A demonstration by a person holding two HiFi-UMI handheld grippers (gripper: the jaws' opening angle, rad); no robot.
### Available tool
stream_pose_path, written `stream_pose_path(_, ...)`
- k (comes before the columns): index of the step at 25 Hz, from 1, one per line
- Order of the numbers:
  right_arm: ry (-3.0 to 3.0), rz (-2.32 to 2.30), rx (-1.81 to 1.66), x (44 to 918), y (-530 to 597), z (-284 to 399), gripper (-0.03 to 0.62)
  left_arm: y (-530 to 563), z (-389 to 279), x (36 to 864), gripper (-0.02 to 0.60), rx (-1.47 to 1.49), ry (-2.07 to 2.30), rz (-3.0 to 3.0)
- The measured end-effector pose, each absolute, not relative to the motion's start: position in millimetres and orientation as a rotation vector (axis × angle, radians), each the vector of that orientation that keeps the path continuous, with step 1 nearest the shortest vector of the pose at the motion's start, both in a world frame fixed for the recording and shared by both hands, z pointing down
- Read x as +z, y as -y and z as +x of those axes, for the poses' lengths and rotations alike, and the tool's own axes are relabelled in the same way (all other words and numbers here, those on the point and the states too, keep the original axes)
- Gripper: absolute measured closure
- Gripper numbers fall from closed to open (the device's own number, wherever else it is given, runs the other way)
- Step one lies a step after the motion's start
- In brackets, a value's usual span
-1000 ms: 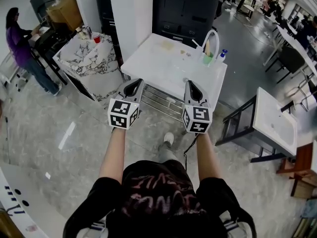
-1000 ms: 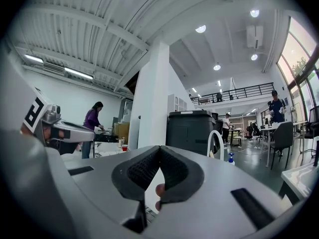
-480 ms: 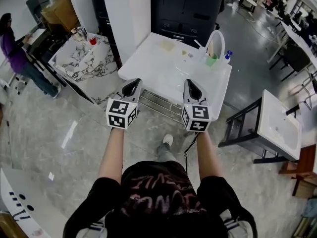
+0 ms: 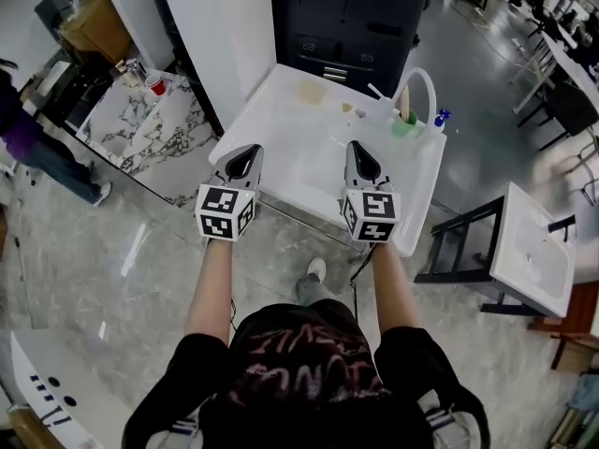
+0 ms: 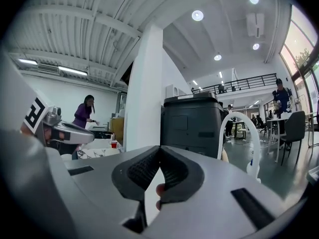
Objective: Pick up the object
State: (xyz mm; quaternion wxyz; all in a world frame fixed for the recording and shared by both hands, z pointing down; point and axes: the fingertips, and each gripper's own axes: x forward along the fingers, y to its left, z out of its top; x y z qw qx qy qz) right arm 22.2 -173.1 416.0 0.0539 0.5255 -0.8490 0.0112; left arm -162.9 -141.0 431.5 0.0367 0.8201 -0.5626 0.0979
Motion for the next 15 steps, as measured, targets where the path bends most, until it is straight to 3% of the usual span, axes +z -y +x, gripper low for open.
stream_pose_path(15,2.616,1.534,0.102,423,304,25,0.579,265,-143,439,0.564,0.368,1.727,2.467)
